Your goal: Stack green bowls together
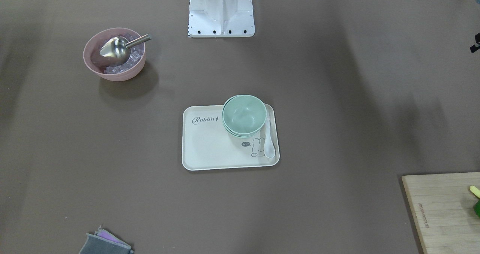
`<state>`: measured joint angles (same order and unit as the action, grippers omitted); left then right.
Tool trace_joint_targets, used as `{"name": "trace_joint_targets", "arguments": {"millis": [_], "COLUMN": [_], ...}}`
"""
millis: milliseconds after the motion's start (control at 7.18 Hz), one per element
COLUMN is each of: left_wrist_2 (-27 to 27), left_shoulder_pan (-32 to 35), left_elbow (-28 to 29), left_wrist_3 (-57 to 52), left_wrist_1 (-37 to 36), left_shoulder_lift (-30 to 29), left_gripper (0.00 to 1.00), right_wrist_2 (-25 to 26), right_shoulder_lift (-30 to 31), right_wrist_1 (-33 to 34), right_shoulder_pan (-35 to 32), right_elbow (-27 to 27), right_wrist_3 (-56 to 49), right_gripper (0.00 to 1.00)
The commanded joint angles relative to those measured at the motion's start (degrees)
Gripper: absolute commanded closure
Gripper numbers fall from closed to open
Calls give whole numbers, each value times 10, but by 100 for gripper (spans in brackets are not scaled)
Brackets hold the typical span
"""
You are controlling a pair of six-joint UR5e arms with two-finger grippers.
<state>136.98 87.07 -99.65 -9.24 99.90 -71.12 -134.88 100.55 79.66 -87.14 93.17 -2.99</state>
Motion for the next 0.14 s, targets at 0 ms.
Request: {"name": "trace_joint_targets", "arguments": {"millis": [0], "left_wrist_2": [29], "left_shoulder_pan": [0], "left_elbow": [0], "left_wrist_3": [19], "left_wrist_1": [0], "left_shoulder_lift": [0], "left_gripper": [2], "right_wrist_2": [0], "right_shoulder_lift": [4], "right_wrist_1": [0], "right_shoulder_pan": [-1], "right_elbow": [2], "right_wrist_3": [0], "right_gripper": [0]}}
